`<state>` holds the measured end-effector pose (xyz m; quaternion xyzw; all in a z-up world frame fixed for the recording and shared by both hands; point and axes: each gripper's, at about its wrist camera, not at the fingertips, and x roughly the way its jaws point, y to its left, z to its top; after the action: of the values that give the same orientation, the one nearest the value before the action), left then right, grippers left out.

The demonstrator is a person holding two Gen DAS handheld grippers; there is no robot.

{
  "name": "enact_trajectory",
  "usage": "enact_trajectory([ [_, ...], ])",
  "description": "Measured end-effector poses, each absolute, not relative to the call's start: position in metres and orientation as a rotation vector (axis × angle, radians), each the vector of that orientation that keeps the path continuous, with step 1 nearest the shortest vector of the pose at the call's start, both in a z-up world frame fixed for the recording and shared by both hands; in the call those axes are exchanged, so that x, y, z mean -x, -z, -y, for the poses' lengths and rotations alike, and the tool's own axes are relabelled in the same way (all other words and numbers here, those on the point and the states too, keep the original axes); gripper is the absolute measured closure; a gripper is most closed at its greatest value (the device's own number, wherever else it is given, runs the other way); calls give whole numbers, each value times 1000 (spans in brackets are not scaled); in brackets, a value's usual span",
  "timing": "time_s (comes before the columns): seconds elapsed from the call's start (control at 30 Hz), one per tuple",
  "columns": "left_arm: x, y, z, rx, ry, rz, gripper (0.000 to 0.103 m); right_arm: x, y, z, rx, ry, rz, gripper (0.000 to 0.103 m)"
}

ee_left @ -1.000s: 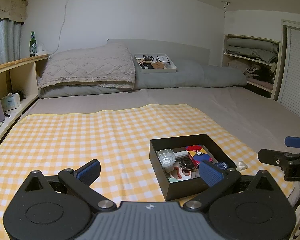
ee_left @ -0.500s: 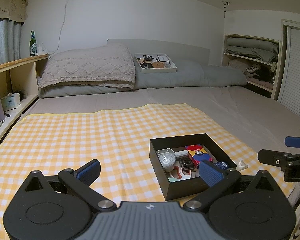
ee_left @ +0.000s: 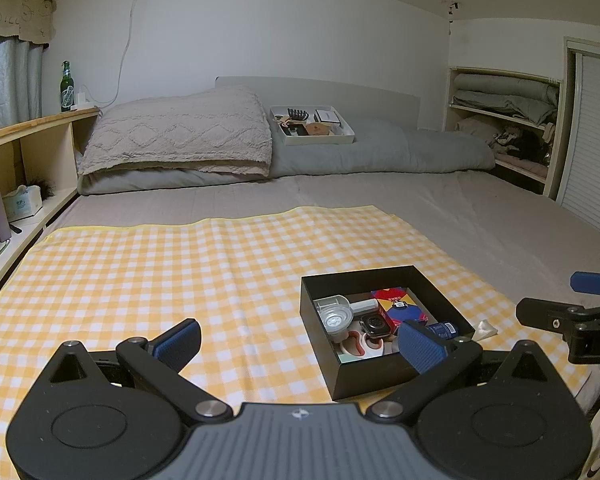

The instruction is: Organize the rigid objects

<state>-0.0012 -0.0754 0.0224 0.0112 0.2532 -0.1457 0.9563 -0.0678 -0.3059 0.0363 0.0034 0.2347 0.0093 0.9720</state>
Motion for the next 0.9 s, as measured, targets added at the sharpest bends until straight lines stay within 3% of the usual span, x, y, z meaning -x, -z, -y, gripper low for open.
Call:
enact_trajectory([
  [0.9,3,-18,70,-16,289,-522,0,68,-35,305,-4,-19,-475,0],
])
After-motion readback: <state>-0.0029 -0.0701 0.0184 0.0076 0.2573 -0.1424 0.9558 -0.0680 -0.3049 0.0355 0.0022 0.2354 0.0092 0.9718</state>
